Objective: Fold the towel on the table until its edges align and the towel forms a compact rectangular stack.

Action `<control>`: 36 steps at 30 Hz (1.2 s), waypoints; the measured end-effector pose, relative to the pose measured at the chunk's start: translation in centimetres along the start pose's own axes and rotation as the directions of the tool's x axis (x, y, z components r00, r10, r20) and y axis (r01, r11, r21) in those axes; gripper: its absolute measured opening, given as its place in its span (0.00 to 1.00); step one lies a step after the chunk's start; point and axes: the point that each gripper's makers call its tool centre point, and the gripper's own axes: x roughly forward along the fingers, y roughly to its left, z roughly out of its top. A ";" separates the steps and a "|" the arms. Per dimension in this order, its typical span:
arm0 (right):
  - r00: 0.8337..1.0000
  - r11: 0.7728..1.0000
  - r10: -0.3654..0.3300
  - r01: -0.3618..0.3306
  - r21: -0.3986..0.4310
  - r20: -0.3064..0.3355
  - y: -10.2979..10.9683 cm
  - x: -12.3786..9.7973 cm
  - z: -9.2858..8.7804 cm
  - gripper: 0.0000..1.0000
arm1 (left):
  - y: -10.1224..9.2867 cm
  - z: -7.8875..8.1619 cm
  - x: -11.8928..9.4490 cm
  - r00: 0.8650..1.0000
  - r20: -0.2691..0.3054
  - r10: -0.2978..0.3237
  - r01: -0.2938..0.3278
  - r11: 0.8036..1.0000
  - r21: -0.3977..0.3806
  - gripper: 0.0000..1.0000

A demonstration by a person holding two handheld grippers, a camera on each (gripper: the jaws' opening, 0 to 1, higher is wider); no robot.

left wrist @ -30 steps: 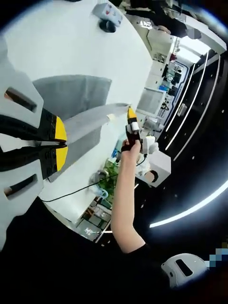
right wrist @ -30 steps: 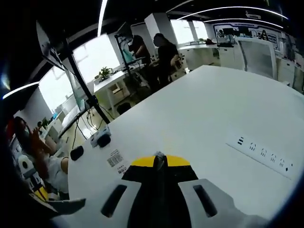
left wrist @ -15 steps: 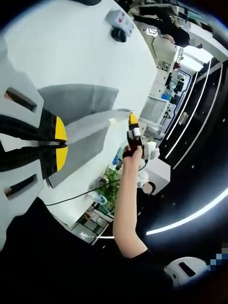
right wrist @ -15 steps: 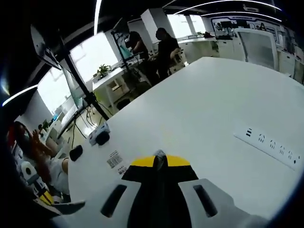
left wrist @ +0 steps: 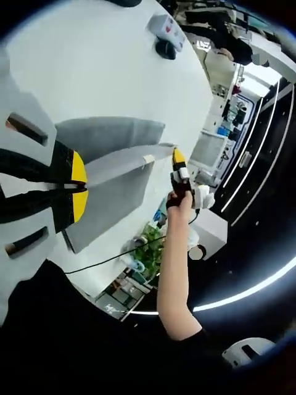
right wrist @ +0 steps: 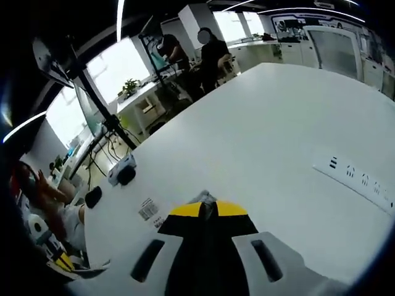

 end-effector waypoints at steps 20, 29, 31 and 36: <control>1.000 0.987 0.023 -0.025 0.157 0.017 -0.4 3.2 -1.2 0.04 | 4.4 -2.4 0.6 0.993 -0.031 0.112 -0.115 0.987 -0.110 0.02; 0.999 0.969 0.043 -0.047 0.243 0.025 -0.5 4.5 -1.7 0.05 | 5.1 -3.4 0.6 0.987 -0.039 0.155 -0.159 0.982 -0.099 0.03; 0.999 0.970 0.040 -0.043 0.239 0.019 -0.2 4.8 -1.9 0.05 | 5.3 -3.6 0.7 0.986 -0.042 0.159 -0.163 0.980 -0.117 0.03; 0.999 0.960 0.040 -0.043 0.277 0.016 -0.1 5.1 -2.2 0.05 | 5.2 -3.8 0.9 0.987 -0.047 0.150 -0.155 0.982 -0.106 0.03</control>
